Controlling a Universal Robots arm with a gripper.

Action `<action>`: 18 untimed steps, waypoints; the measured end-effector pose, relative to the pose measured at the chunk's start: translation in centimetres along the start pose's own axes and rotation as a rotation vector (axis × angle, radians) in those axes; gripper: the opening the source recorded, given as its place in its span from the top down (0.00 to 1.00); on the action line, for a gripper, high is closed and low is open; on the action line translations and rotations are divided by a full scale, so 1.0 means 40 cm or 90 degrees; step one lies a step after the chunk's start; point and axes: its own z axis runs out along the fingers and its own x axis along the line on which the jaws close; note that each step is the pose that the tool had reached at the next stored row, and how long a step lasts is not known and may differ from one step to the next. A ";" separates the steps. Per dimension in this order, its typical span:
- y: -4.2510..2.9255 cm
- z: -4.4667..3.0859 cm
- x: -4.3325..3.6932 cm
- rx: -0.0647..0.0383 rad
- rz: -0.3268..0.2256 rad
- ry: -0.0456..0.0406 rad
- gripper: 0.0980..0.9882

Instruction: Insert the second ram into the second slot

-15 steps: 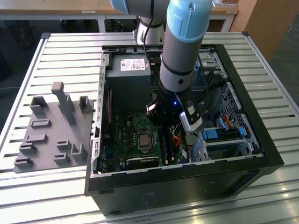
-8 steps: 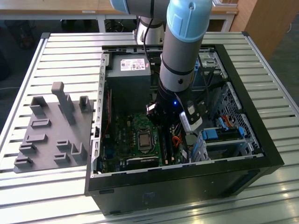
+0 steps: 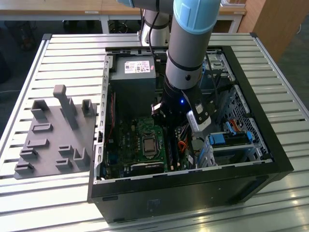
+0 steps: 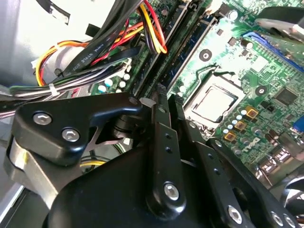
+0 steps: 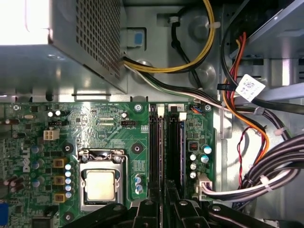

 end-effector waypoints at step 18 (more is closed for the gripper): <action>0.000 0.014 -0.001 0.000 0.000 0.0000 0.99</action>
